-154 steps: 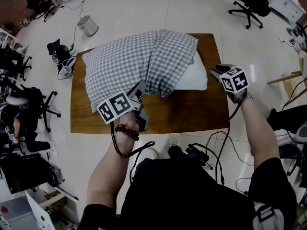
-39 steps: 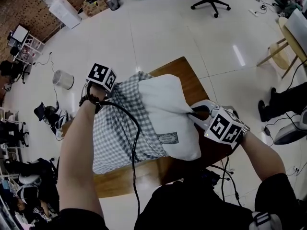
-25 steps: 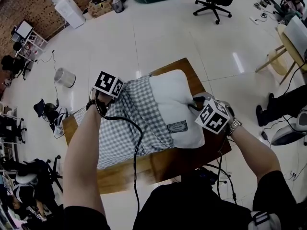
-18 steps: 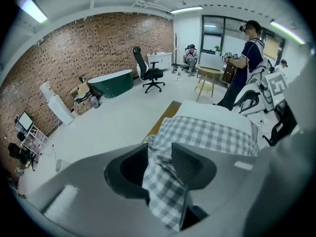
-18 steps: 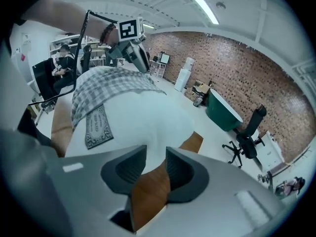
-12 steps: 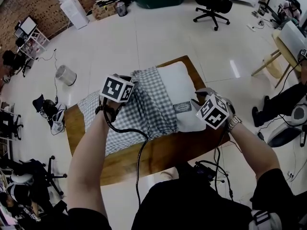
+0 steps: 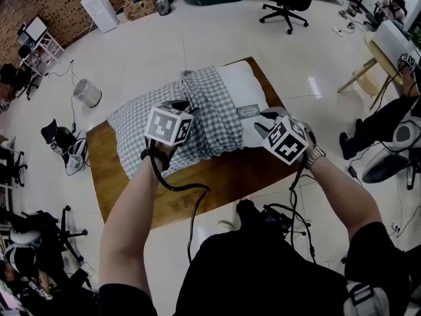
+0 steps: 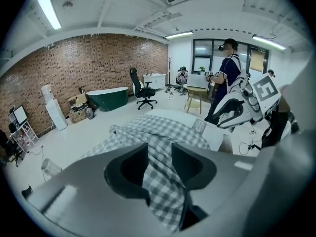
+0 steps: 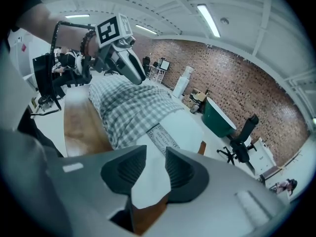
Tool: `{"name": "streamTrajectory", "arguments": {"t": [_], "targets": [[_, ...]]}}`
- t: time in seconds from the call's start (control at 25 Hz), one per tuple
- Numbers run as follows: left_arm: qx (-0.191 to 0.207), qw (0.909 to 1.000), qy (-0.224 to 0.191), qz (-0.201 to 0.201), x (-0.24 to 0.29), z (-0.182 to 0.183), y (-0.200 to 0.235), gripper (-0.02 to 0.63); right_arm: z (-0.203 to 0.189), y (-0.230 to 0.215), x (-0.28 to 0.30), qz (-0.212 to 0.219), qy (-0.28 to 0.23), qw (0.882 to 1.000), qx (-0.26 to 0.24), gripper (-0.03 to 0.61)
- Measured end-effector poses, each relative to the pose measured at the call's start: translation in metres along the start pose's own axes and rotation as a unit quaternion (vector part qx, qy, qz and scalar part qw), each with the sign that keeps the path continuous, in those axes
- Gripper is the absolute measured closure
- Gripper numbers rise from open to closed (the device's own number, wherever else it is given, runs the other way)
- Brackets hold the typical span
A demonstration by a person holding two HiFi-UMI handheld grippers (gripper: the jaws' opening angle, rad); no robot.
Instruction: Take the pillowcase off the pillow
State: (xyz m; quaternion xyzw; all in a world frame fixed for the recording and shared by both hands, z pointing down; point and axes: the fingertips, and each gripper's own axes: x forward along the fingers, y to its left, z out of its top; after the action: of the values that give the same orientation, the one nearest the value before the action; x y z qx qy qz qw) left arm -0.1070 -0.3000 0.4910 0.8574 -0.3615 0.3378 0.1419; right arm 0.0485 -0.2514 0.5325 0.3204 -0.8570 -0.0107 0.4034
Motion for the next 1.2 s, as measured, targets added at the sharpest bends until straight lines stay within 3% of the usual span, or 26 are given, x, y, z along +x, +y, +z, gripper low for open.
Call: {"name": "streamTrajectory", "arguments": {"t": [0.24, 0.52, 0.72, 0.96, 1.2], "targets": [[0.000, 0.9997, -0.021, -0.010, -0.008, -0.037, -0.055, 0.460, -0.004, 0.042, -0.007, -0.010, 0.000, 1.000, 0.003, 0.455], [-0.041, 0.9988, -0.021, -0.017, 0.006, -0.072, -0.090, 0.460, -0.010, 0.058, 0.001, -0.022, 0.002, 1.000, 0.012, 0.427], [-0.091, 0.9957, -0.016, -0.012, 0.021, -0.100, -0.103, 0.458, -0.019, 0.066, 0.006, -0.034, 0.000, 0.999, 0.022, 0.407], [-0.166, 0.9856, -0.027, -0.012, 0.031, -0.117, -0.110, 0.449, -0.033, 0.064, 0.008, -0.058, -0.002, 0.997, 0.041, 0.385], [-0.247, 0.9682, -0.041, -0.003, 0.045, -0.127, -0.097, 0.449, -0.039, 0.048, 0.010, -0.080, -0.004, 0.995, 0.059, 0.347]]}}
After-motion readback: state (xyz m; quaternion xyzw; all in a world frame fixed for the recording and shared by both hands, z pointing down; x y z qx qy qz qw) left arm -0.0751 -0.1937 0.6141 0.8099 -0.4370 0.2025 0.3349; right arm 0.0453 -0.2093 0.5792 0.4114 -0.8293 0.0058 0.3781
